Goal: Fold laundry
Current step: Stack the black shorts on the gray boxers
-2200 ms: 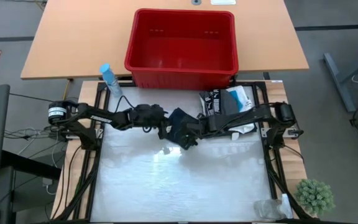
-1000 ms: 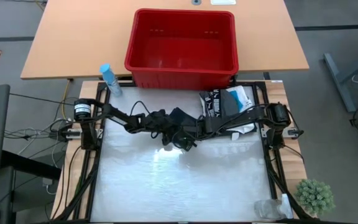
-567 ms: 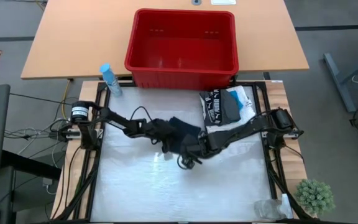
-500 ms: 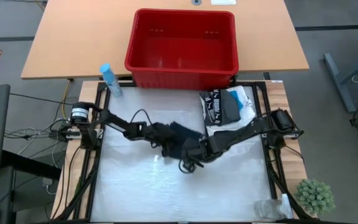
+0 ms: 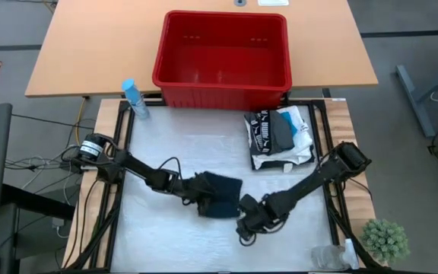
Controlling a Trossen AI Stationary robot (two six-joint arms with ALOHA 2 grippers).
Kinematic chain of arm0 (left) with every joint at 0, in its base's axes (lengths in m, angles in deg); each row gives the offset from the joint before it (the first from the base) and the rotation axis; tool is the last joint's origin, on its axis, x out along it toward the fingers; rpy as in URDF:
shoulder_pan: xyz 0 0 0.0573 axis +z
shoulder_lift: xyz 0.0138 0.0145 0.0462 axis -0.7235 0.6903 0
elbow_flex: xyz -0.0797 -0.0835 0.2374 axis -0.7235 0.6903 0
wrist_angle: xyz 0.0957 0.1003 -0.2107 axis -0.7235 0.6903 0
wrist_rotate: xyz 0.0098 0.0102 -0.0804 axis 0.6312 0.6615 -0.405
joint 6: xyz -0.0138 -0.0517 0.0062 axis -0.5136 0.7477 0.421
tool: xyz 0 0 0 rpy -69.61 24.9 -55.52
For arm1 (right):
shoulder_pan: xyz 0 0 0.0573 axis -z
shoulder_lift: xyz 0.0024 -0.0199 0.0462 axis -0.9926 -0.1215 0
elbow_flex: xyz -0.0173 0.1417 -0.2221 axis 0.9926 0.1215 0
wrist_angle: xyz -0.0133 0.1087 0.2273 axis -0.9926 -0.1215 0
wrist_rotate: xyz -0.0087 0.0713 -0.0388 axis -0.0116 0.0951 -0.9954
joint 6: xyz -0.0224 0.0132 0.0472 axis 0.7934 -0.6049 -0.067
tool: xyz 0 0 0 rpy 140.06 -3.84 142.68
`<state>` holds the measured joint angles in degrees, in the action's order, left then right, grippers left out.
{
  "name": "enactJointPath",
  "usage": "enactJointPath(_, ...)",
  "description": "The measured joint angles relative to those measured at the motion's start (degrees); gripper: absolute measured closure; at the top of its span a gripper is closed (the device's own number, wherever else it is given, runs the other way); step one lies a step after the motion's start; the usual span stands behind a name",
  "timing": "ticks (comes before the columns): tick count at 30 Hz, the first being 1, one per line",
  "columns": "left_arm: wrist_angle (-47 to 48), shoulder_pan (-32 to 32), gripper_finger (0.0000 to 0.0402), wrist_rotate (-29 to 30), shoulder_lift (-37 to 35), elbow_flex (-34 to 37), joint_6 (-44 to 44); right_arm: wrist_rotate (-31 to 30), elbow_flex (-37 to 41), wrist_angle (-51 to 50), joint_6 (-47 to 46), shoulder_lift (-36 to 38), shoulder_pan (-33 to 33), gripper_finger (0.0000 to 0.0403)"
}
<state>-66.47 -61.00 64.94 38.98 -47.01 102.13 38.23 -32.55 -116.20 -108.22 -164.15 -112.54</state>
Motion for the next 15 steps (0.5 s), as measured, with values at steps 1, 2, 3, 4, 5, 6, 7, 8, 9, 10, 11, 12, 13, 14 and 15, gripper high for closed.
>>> enactJointPath(1, 1.6, -0.4, 0.0401, -0.4, -0.7, -0.8, 1.7, 0.0, 0.0, -0.1, -1.8, 0.0, -0.9, 0.0344)
enactJointPath(2, 3.4, -0.6, 0.0401, -0.7, -1.4, -1.4, 2.5, 0.0, 0.0, -0.2, -3.6, 0.0, -1.7, 0.0337)
enactJointPath(3, 4.9, -0.7, 0.0401, -0.6, -1.9, -2.4, 3.1, 0.0, 0.0, -0.3, -5.0, 0.0, -2.4, 0.033)
enactJointPath(4, 5.8, -0.7, 0.0401, -0.7, -2.5, -3.3, 3.5, 0.0, 0.0, -0.3, -6.3, 0.0, -3.1, 0.032)
enactJointPath(5, 6.6, -0.5, 0.0401, -0.4, -3.3, -4.3, 3.5, -0.1, 0.0, -0.2, -7.7, 0.0, -3.6, 0.0308)
enactJointPath(6, 7.1, -0.4, 0.0401, -0.2, -4.1, -5.1, 3.3, -0.8, 0.0, -0.2, -8.9, 0.0, -4.2, 0.0295)
enactJointPath(7, 7.8, -0.3, 0.0401, 0.2, -4.7, -6.1, 2.9, -1.7, 0.0, 0.0, -9.9, 0.0, -4.6, 0.028)
enactJointPath(8, 8.4, -0.3, 0.0401, 0.6, -5.2, -6.9, 2.8, -2.8, 0.0, 0.3, -10.3, 0.0, -5.0, 0.0264)
enactJointPath(9, 9.8, -0.4, 0.0401, 0.7, -5.5, -7.8, 2.5, -3.9, 0.0, 0.8, -10.4, 0.0, -5.3, 0.0247)
enactJointPath(10, 11.4, -0.4, 0.0401, 1.1, -5.8, -8.5, 2.4, -4.8, 0.0, 1.3, -10.7, 0.0, -5.6, 0.0228)
enactJointPath(11, 12.9, -0.1, 0.0401, 1.2, -6.1, -9.1, 2.3, -5.5, 0.0, 1.6, -11.5, 0.0, -5.8, 0.021)
enactJointPath(12, 14.1, 0.1, 0.0401, 1.2, -6.2, -9.7, 2.1, -6.3, 0.0, 2.0, -12.6, 0.0, -5.8, 0.0193)
enactJointPath(13, 14.8, 0.4, 0.0401, 1.4, -6.3, -10.3, 1.5, -7.4, 0.0, 2.2, -13.8, 0.0, -5.8, 0.0176)
enactJointPath(14, 15.2, 0.7, 0.0401, 1.5, -6.3, -11.0, 0.5, -8.8, 0.0, 2.3, -15.5, 0.0, -5.8, 0.0161)
enactJointPath(15, 15.3, 0.9, 0.0401, 1.5, -6.3, -11.5, -0.8, -10.4, 0.0, 2.3, -17.3, 0.0, -5.8, 0.0149)
